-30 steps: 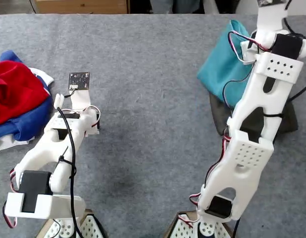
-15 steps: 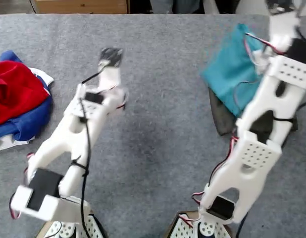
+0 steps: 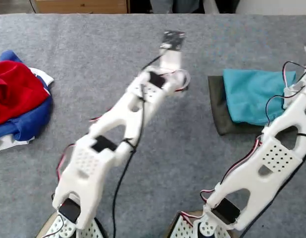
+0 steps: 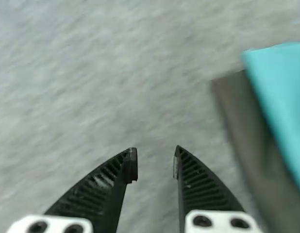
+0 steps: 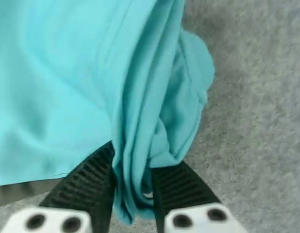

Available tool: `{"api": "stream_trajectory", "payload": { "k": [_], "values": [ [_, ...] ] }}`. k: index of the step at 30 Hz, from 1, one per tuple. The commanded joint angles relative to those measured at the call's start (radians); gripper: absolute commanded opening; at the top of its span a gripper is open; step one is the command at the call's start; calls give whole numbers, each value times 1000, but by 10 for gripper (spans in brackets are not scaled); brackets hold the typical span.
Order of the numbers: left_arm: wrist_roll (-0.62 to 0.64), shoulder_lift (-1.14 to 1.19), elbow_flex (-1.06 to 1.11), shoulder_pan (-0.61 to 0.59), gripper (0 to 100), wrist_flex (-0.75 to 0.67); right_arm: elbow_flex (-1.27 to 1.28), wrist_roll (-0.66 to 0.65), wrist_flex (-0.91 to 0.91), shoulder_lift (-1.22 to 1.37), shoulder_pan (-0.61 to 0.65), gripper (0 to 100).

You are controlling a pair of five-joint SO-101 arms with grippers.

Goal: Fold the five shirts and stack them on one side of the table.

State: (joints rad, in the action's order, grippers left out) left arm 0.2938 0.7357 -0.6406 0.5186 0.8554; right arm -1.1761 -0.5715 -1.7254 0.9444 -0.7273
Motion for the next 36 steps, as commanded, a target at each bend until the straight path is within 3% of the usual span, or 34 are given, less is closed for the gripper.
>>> {"api": "stream_trajectory", "payload": {
  "k": [1, 8, 14, 21, 31, 36],
  "values": [
    [9, 169, -456, 50, 155, 63, -10, -11, -12, 22, -12, 15],
    [9, 494, -926, 88, 191, 80, -5, -8, -14, 90, -14, 15],
    [95, 506, -1029, 33, 191, 187, -33, -5, -37, 65, 26, 15],
    [155, 259, -1027, -305, 191, 431, -94, -3, -38, -140, 241, 15],
    [152, 6, -1027, -883, 195, 663, -90, 196, -38, -424, 799, 15],
    [89, -34, -1027, -1072, 193, 749, -97, 296, -29, -503, 1053, 15]
  ]
}}
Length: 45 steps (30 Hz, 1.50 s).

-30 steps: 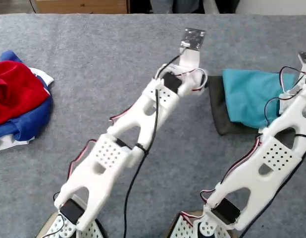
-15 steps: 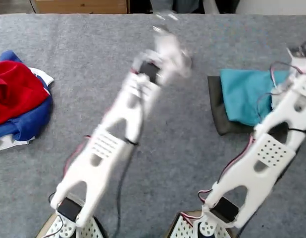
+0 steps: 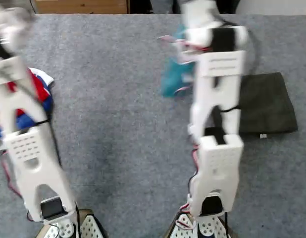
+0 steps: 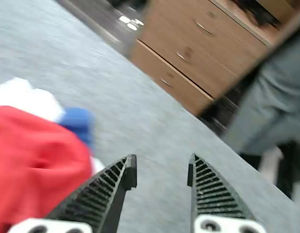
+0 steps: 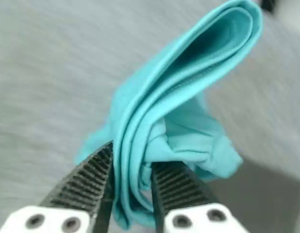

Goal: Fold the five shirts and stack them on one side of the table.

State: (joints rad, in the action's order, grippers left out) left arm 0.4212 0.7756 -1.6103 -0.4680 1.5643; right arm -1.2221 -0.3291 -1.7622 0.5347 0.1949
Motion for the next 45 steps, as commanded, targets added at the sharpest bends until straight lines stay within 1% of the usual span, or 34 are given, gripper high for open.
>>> {"api": "stream_trajectory", "payload": {
  "k": [1, 4, 7, 9, 11, 15, 19, 23, 25, 28, 32, 35, 39, 42, 45],
  "values": [
    [-48, -74, -58, -113, 192, 57, -45, 69, 11, -99, 155, 15],
    [-54, -71, -58, -157, 195, 110, -36, 86, 6, -56, 153, 15],
    [-92, -54, -58, -153, 195, 169, 47, 83, 2, 38, 94, 15],
    [-126, -37, -56, -111, 192, 198, 134, 74, 2, 87, 58, 15],
    [-150, -11, -39, -74, 195, 198, 219, 35, 2, 122, 26, 15],
    [-160, 29, 2, 18, 195, 198, 331, -25, 21, 173, -60, 15],
    [-169, 44, 56, 127, 195, 198, 338, -69, 106, 239, -164, 15],
    [-255, 35, 168, 274, 194, 198, 338, -78, 264, 289, -241, 15],
    [-279, 34, 236, 338, 195, 198, 340, -78, 336, 311, -259, 15],
    [-302, 34, 334, 403, 195, 198, 340, -84, 430, 355, -261, 15],
    [-304, 34, 429, 475, 197, 198, 338, -86, 471, 401, -249, 15],
    [-288, 34, 438, 550, 198, 196, 338, -86, 466, 423, -247, 15],
    [-189, 40, 440, 634, 260, 196, 344, -84, 445, 432, -253, 15],
    [-104, 43, 440, 651, 263, 196, 329, -94, 384, 423, -242, 15],
    [-43, 46, 450, 650, 264, 196, 292, -138, 339, 418, -229, 15]
  ]
}}
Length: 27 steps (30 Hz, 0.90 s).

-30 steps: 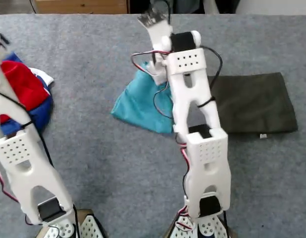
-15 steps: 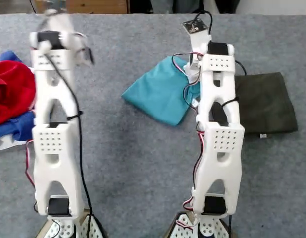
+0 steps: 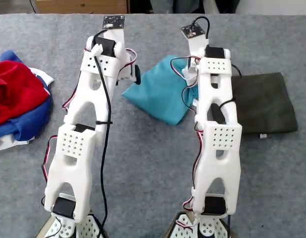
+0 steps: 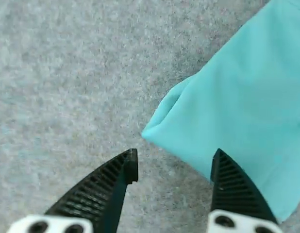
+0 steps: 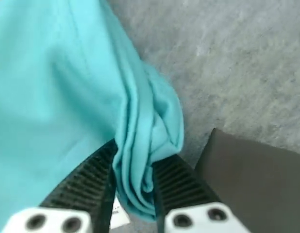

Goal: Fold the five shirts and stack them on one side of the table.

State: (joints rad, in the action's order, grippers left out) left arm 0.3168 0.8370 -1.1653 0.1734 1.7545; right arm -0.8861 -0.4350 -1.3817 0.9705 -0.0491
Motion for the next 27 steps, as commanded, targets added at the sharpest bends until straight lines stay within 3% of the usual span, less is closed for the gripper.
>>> {"api": "stream_trajectory", "payload": {
  "k": [1, 11, 14, 27],
  "values": [
    [78, -15, 22, 15, 266, 6, -54, -37, -46, -15, 15, 15],
    [364, -15, 176, 70, 269, 2, -91, -35, -48, 18, 9, 15],
    [419, -2, 196, 62, 269, -60, -91, -35, -48, 18, 9, 15],
    [443, 178, 208, 24, 263, -207, -84, -37, -48, 18, 8, 15]
  ]
}}
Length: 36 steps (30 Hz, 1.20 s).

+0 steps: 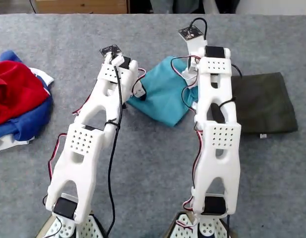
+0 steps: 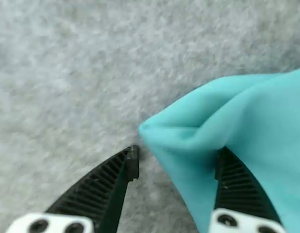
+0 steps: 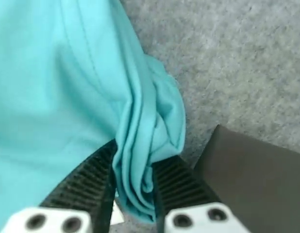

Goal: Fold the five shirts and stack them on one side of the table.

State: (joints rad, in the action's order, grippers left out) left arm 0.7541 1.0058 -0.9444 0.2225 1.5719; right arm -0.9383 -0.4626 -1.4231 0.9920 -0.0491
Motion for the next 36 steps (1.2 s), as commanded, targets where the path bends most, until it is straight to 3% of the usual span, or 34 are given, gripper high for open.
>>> {"api": "stream_trajectory", "payload": {
  "k": [1, 5, 11, 19, 29, 36],
  "values": [
    [8, 14, -13, -28, 263, -32, -31, -9, -6, -4, 8, 15],
    [3, 12, -13, -36, 227, -52, -31, -9, -8, -4, 8, 15],
    [-5, 12, -13, -38, 24, -135, -30, -44, -12, -2, 8, 15],
    [-110, 12, -82, -28, 28, -143, -38, -44, -28, -7, 9, 15],
    [-308, 15, -737, -48, 28, 83, -255, -35, -187, -120, 60, 15],
    [-313, -94, -723, -24, 28, 43, -475, -14, -344, -140, 5, 15]
  ]
}}
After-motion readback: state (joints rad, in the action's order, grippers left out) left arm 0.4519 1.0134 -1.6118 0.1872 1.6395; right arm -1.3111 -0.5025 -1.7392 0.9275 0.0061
